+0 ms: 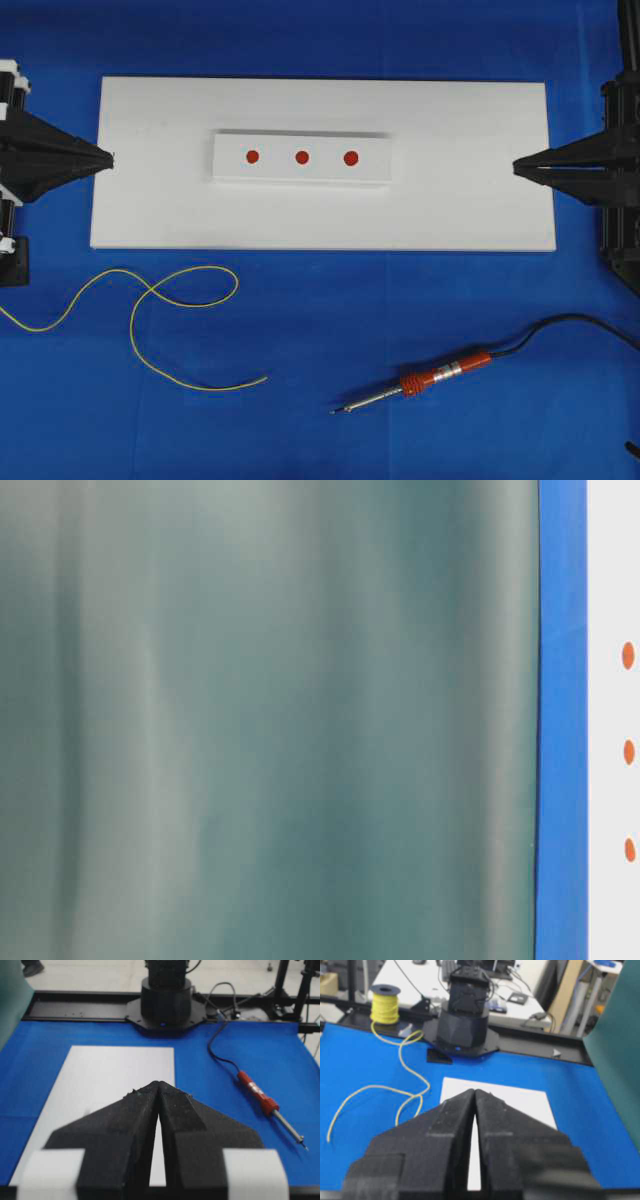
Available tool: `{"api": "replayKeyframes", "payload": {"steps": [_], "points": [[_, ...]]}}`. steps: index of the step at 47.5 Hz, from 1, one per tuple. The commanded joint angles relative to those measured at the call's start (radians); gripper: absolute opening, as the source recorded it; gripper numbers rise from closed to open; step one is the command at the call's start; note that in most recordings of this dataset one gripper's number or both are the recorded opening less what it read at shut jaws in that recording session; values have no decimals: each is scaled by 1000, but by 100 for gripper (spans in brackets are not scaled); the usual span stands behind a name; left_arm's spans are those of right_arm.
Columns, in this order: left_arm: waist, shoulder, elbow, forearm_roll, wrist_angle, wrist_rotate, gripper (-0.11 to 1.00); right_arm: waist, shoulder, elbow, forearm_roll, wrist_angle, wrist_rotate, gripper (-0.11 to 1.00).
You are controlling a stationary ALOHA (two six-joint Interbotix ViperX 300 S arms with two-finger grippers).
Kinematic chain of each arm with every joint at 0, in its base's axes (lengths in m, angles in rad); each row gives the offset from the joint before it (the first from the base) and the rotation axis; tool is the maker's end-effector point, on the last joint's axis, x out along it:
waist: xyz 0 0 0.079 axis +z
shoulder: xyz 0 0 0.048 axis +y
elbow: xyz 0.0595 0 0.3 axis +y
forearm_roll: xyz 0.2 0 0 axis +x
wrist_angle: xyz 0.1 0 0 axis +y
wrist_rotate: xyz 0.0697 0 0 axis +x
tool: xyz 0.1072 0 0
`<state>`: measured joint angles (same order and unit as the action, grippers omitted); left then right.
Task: Touch the tip of the soldering iron to the tip of the solder at the mark.
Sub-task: 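Lower both grippers toward the yellow solder wire and red soldering iron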
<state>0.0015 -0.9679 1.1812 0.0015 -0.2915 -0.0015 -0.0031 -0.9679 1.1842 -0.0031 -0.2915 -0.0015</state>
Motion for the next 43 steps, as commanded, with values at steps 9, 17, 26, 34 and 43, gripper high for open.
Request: {"api": "replayKeyframes", "payload": {"steps": [9,17,26,34,43], "points": [[-176,41,-14,-3,-17,-25,0,138,44,-38,5,34,52,-6],[-268,110,-9,-3,-48,-25,0,242,94,-32,5,34,106,-6],[-359,252,-18,-3,-94,-26,1,341,206,-25,6,-26,169,2],[-433,391,-38,-3,-137,-29,25,397,348,-31,15,-83,222,37],[-492,574,-69,-5,-189,-69,81,445,525,-40,80,-138,241,90]]}}
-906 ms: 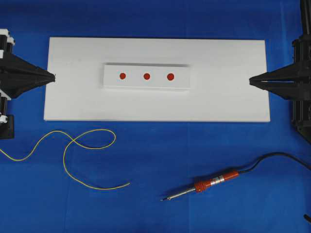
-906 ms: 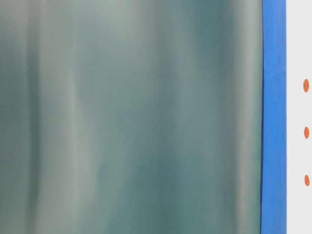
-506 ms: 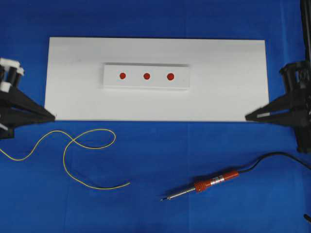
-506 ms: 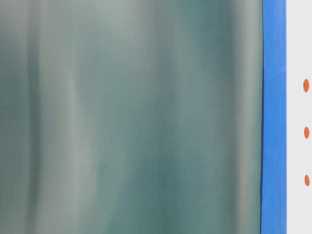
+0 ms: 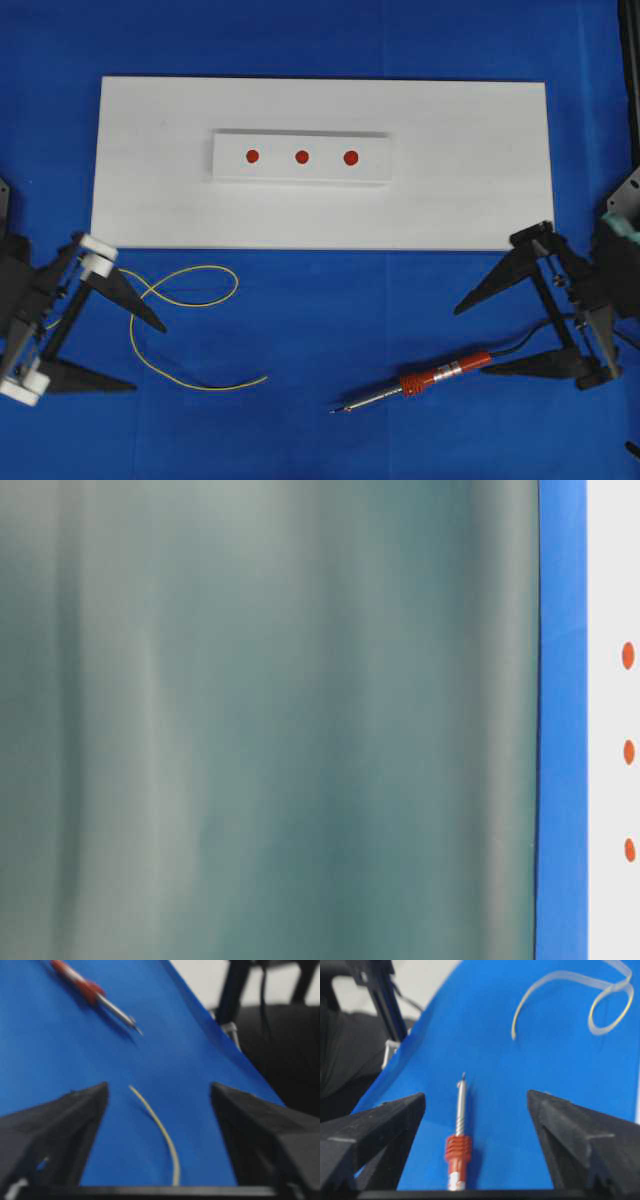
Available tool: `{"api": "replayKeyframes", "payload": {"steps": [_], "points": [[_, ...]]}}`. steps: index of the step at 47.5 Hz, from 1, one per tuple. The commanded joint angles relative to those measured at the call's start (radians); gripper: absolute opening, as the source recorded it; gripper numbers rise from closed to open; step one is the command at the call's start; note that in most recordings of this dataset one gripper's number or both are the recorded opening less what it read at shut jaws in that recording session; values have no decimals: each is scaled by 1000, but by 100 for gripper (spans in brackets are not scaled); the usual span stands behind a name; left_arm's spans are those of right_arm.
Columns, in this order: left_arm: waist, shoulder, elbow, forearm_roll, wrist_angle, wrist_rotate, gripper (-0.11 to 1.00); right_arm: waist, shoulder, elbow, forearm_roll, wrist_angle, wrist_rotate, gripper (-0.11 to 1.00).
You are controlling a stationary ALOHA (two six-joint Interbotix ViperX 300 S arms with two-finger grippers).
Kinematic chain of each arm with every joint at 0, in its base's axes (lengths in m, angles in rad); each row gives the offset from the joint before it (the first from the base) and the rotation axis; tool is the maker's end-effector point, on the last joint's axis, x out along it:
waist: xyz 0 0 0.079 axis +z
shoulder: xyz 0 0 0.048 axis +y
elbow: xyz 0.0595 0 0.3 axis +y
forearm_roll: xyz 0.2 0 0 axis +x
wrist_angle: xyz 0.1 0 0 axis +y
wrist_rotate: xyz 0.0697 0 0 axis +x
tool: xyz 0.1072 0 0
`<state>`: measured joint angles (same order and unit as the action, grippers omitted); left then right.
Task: Touch the tip of the soldering iron to the tip of the solder at the mark.
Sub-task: 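Lower both grippers toward the yellow solder wire and red soldering iron, then close left gripper on solder wire, right gripper on iron handle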
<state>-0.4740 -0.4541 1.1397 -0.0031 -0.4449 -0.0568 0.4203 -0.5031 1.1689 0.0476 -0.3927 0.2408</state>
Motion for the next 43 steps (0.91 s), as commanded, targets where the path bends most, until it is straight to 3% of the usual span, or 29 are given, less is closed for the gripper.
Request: {"api": "replayKeyframes", "payload": {"steps": [1,8,15,28,38,43], "points": [[-20,80,-29,0,-46,-23,84,28,78,-25,37,-49,-2,91],[-51,236,-40,0,-161,-91,84,80,215,-11,101,-169,-2,87],[-77,374,-58,0,-268,-104,84,133,367,-14,178,-295,-2,88],[-81,560,-106,-3,-305,-110,83,219,578,-35,344,-405,-8,88],[-77,621,-121,-8,-304,-110,81,224,638,-52,371,-416,-9,86],[-61,627,-118,-6,-296,-110,75,224,646,-48,370,-419,-9,84]]}}
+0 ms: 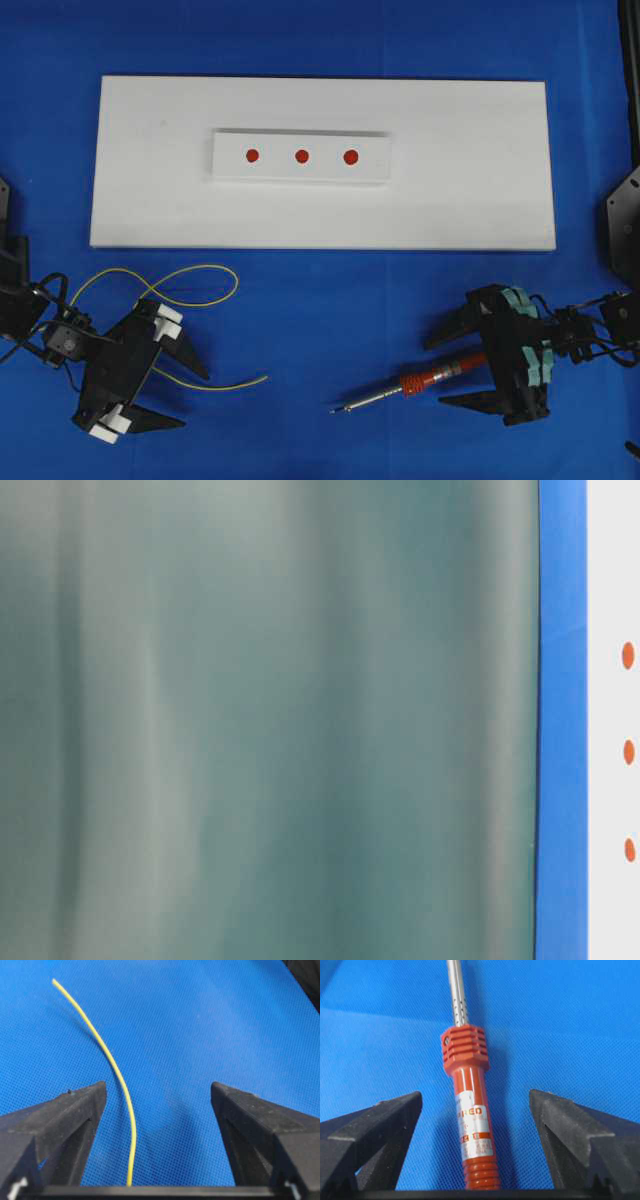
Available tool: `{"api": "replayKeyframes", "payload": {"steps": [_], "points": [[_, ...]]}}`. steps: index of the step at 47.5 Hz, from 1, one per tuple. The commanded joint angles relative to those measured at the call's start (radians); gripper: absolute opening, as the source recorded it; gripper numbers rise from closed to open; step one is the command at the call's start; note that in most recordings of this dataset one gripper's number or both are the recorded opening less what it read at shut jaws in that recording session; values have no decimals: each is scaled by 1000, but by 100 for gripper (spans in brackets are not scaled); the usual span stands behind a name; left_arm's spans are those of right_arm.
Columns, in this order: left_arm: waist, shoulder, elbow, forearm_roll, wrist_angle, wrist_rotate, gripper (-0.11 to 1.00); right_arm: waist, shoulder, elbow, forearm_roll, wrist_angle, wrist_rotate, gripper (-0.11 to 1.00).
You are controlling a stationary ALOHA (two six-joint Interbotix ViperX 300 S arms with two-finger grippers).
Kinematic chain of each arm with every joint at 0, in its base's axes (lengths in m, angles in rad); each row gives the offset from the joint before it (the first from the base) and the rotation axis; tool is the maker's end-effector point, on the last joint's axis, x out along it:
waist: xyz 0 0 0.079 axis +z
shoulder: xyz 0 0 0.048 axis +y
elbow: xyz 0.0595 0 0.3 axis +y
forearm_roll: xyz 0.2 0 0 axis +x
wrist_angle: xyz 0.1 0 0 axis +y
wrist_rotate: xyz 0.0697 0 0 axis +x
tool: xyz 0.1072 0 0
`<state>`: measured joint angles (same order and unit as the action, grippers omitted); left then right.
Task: Touch the tip of the soldering iron to the tip of the solder at the mark.
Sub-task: 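Close left gripper on solder wire, right gripper on iron handle, then lift both tools and carry them over the red-dot strip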
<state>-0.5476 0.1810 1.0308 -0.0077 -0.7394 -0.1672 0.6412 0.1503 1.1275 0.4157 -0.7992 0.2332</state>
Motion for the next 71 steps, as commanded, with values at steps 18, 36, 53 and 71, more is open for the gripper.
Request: {"api": "replayKeyframes", "payload": {"steps": [18,36,53,71], "points": [[44,-6,-29,-3,130,5,9,3,-6,11,0,-8,-80,23],[61,-3,-57,-3,175,5,3,3,-6,5,0,-12,-89,7],[63,-166,-94,-3,383,-11,3,-9,-166,-25,31,114,-101,7],[101,-463,-209,3,939,-109,3,-178,-480,-146,28,686,-245,7]]}}
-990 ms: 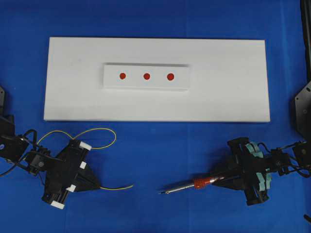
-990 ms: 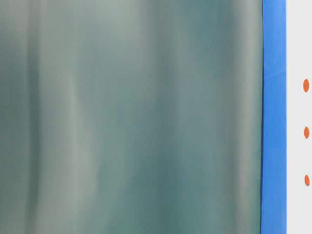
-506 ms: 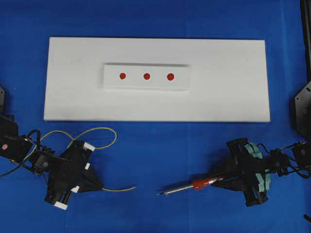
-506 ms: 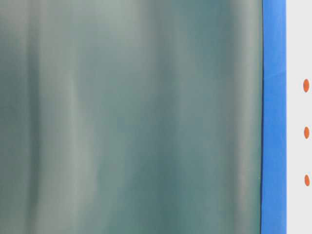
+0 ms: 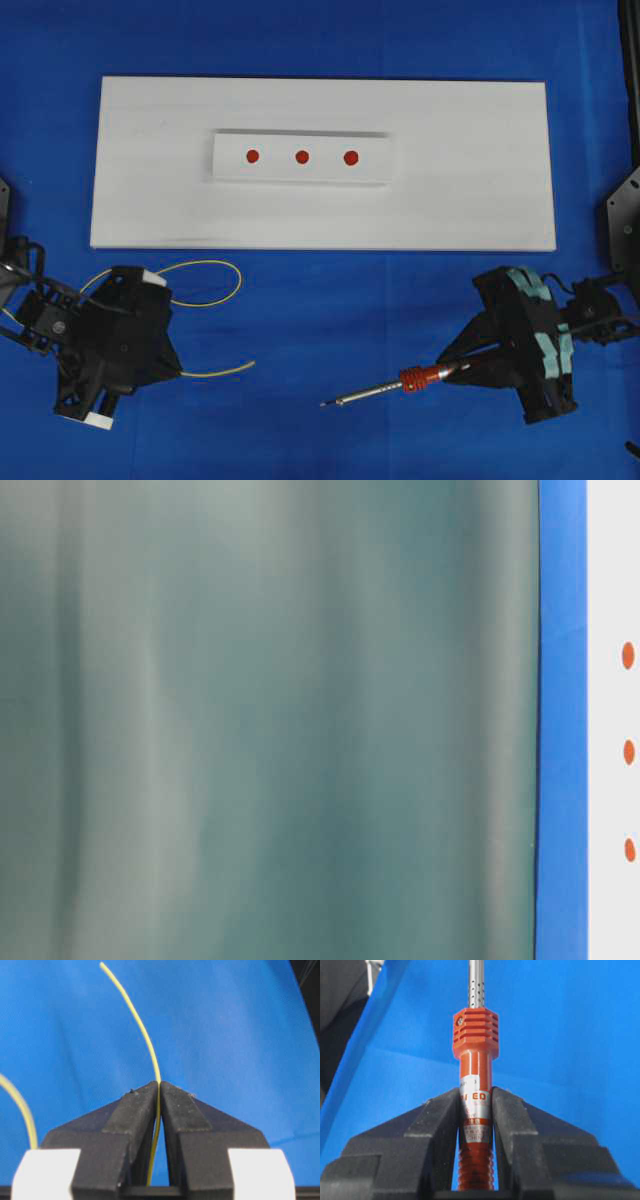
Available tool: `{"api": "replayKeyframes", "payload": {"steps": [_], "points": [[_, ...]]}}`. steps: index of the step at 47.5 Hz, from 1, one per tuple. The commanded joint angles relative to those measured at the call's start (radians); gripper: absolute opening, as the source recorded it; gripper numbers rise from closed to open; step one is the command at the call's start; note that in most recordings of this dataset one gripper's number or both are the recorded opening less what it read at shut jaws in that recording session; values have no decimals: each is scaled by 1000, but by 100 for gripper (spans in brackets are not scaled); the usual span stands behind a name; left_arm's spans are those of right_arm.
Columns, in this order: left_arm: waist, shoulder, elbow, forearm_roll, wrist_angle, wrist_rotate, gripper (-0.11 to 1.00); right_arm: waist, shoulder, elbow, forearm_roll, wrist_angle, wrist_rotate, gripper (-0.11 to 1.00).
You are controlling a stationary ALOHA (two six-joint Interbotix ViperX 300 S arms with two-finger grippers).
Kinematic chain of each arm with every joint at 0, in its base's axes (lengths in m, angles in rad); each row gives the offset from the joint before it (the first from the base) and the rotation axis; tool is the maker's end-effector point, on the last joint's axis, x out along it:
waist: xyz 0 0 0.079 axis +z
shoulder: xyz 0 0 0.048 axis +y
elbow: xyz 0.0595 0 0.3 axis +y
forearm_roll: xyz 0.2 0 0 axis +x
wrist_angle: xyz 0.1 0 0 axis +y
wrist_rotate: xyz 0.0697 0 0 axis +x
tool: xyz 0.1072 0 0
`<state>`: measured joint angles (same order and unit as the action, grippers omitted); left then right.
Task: Touch the tip of the soldering iron to the tip of the solder at the mark.
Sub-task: 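Lift both tools and carry them over the red-dot strip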
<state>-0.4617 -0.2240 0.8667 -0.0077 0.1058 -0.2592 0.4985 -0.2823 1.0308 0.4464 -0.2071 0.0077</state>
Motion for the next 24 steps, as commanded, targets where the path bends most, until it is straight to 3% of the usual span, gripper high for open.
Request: {"api": "replayKeyframes", "payload": {"steps": [1,9,24], "points": [[21,-69,-52,5,120,-23,3,-46,-57,-58,-3,124,-29,7],[44,-115,-89,9,233,-48,3,-138,-100,-129,-40,321,-61,7],[144,-133,-98,11,282,-43,3,-282,-100,-176,-112,426,-61,7]]}}
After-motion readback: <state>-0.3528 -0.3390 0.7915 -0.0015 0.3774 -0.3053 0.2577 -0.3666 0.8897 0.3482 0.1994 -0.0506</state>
